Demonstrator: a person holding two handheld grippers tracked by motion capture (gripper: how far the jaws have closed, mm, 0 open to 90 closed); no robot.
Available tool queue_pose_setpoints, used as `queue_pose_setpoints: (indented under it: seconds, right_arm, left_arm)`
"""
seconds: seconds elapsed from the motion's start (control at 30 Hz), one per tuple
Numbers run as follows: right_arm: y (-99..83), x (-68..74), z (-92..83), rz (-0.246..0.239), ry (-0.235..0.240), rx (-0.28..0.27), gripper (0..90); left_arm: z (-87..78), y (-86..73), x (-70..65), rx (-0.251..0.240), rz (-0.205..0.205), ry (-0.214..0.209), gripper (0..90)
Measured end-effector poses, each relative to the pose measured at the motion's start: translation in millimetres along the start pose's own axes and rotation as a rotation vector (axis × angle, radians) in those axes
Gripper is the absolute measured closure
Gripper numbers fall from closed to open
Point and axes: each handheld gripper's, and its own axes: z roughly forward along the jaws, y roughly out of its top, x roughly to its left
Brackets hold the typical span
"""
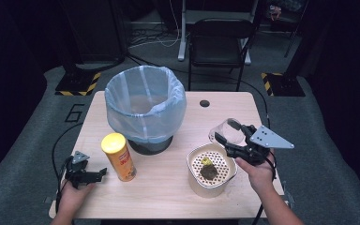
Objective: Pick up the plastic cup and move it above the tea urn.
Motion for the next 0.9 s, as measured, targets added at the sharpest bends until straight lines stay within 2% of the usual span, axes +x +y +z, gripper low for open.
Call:
queue_pose_setpoints:
  seconds: [0.2,0.37,0.4,0.63,0.83,0.9]
  right_arm:
    - [3.0,0.2,1.9,0.034,0.028,0.023,35.1]
    - [12.4,3.4,3.2,0.022,0.035,0.049,35.1]
    - [15.5,3.3,3.8,0.005,0.034,0.048,35.0]
    - [58.3,7.9,15.1,-0.062,0.049,0.063,34.9]
    - [94.8,18.0,41.9,-0.113,0.091,0.05,34.8]
    - [102.4,21.0,51.2,-0.109,0.102,0.052,34.7]
  left_arm:
    - [0.0,0.0,0.0,0.0,0.0,0.0,0.3]
    - [0.0,0.0,-0.1,0.0,-0.001,0.001,0.3]
    - [0.0,0.0,0.0,0.0,-0.001,0.001,0.3]
    - [0.0,0.0,-0.1,0.0,-0.001,0.0,0.3]
    - [0.0,0.0,0.0,0.0,0.0,0.0,0.3]
    - [0.0,0.0,0.0,0.0,0.0,0.0,0.3]
